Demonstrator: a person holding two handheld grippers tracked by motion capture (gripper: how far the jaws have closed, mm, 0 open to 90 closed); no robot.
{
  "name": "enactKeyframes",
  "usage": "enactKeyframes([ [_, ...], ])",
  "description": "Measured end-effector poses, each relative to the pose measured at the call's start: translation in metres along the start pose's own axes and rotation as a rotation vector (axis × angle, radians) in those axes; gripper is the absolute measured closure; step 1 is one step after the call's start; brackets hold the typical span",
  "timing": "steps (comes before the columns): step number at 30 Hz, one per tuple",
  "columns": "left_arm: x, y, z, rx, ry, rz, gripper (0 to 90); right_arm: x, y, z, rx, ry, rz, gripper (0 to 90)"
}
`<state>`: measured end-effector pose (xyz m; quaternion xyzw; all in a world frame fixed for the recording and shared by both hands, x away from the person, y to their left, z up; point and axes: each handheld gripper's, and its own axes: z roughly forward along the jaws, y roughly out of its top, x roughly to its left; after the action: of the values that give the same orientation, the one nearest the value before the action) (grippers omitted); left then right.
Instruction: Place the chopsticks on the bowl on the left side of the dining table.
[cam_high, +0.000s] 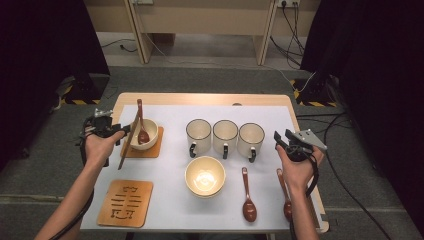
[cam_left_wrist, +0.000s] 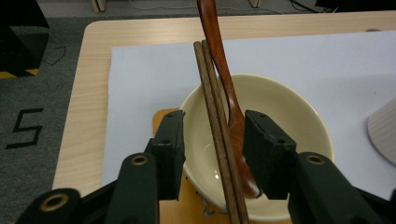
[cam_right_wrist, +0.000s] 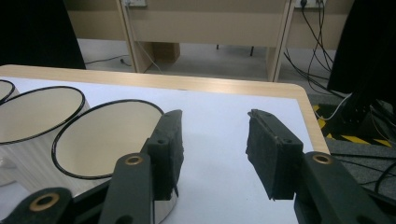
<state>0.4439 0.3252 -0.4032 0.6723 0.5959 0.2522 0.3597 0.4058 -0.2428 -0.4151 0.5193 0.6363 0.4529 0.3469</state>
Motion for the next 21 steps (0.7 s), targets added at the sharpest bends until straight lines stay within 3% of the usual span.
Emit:
enactKeyframes([
  [9, 0.011, -0.022, -0.019, 0.021, -0.029, 0.086, 71.5, -0.001, 0.001, -0.001, 0.001, -0.004, 0.002, 55.5],
  [15, 0.017, -0.039, -0.028, 0.050, -0.040, 0.103, 78.1, 0.000, 0.001, -0.001, -0.001, -0.004, 0.001, 55.5],
  [21, 0.013, -0.052, -0.030, 0.067, -0.067, 0.123, 82.5, 0.001, 0.001, -0.001, 0.001, -0.002, -0.001, 55.5],
])
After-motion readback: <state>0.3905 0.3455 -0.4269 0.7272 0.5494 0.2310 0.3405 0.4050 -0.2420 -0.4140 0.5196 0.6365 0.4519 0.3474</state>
